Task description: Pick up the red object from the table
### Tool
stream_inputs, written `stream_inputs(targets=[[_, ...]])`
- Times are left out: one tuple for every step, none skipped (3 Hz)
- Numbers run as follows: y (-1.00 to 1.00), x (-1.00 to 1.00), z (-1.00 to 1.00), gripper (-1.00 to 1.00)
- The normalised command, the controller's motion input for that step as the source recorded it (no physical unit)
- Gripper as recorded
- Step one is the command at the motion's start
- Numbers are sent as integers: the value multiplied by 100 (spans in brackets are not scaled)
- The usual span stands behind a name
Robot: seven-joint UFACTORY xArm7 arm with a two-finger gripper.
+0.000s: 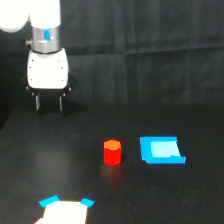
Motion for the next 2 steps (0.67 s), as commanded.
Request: stream_inputs(targets=[[-100,100,-50,100],[-100,68,-54,87]])
